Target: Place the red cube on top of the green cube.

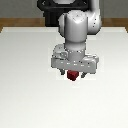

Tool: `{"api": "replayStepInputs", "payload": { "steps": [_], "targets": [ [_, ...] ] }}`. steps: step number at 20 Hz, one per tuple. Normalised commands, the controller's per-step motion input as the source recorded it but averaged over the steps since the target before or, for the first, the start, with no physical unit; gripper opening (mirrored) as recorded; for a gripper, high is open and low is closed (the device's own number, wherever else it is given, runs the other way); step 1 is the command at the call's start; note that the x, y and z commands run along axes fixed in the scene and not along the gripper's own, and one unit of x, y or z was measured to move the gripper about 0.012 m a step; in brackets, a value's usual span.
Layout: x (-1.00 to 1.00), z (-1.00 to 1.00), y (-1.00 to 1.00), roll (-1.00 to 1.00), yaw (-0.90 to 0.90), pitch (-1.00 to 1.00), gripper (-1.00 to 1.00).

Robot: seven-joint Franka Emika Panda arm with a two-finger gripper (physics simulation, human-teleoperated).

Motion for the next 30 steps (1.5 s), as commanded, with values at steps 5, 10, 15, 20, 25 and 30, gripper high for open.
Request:
{"api": "replayStepInputs", "payload": {
  "steps": [5, 10, 15, 20, 25, 30],
  "targets": [
    [0.0, 0.0, 0.0, 0.0, 0.0, 0.0, -1.0],
    [0.0, 0.2, 0.0, 0.0, 0.0, 0.0, -1.0],
    [0.0, 0.8, 0.0, 0.0, 0.0, 0.0, -1.0],
    [0.0, 1.0, 0.0, 0.0, 0.0, 0.0, -1.0],
    [-0.4, 0.2, 0.0, 0.0, 0.0, 0.0, -1.0],
    [-0.8, 0.0, 0.0, 0.0, 0.0, 0.0, -1.0]
  ]
}}
